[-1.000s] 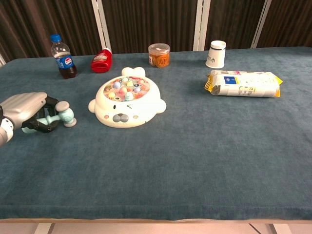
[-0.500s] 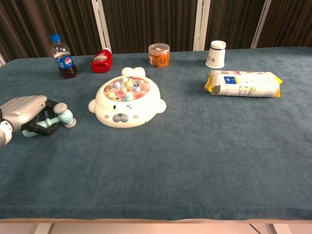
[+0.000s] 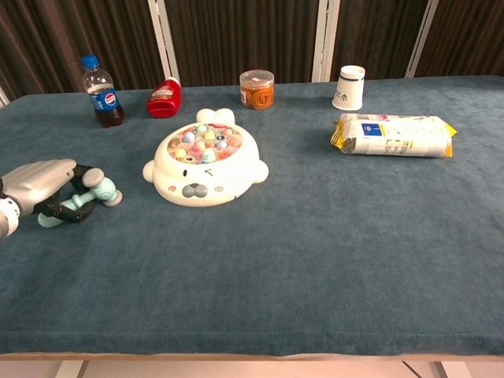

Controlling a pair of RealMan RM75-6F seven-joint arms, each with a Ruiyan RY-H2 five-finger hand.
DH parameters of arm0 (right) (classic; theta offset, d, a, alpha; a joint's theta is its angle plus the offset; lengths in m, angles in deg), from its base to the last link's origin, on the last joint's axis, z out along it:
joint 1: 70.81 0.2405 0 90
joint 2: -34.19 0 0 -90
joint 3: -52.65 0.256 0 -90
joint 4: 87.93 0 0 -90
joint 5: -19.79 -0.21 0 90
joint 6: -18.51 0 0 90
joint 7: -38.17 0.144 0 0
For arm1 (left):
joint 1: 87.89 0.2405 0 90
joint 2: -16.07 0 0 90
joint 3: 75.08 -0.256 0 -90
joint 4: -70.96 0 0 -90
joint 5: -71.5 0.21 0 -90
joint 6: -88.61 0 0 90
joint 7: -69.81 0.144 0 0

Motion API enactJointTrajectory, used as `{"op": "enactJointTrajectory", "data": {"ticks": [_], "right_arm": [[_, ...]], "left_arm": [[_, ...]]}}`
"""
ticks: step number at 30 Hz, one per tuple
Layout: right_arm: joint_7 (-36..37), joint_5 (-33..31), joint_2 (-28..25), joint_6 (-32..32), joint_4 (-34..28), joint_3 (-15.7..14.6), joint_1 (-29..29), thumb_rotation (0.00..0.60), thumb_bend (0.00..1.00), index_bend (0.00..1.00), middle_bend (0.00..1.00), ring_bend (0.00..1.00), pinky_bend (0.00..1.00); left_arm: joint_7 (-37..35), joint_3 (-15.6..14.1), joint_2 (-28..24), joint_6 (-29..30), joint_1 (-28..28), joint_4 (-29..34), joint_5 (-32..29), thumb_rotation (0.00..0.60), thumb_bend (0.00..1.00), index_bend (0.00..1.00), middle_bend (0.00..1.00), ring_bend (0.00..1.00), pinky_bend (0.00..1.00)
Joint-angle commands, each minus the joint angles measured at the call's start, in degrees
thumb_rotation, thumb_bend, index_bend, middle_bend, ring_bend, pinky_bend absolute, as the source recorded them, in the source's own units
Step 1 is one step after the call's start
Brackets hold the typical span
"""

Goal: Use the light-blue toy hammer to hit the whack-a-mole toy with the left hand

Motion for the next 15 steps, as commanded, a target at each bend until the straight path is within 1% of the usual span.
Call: {"op": "enactJointTrajectory", "data": {"ticks": [1,5,15], "right_arm": [[0.08,-0.08,0.00,0.10,0.01,0.06,-0.05,0.600,0.18,0.00,0.00,0.00,0.00],[0.19,-0.05,-0.02,0.26,0.03,0.09,-0.11,0.600,0.18,0.00,0.00,0.00,0.00],[0.59,-0.09,-0.15,0.07,0.04,0.06,-0.05,0.600,0.18,0.00,0.00,0.00,0.00]], "left_arm": [[-0.96,0.23,-0.30,-0.10,0.12,0.52,0.24,0.600,0.42,0.19,0.28,0.25,0.58],[-1.17,0.26,-0.66,-0.31,0.13,0.77,0.41,0.600,0.39,0.15,0.26,0.24,0.57],[-0.18,0.53,-0.91,-0.46,0.06,1.12,-0.34,0.600,0.35,0.12,0.23,0.22,0.56]]}}
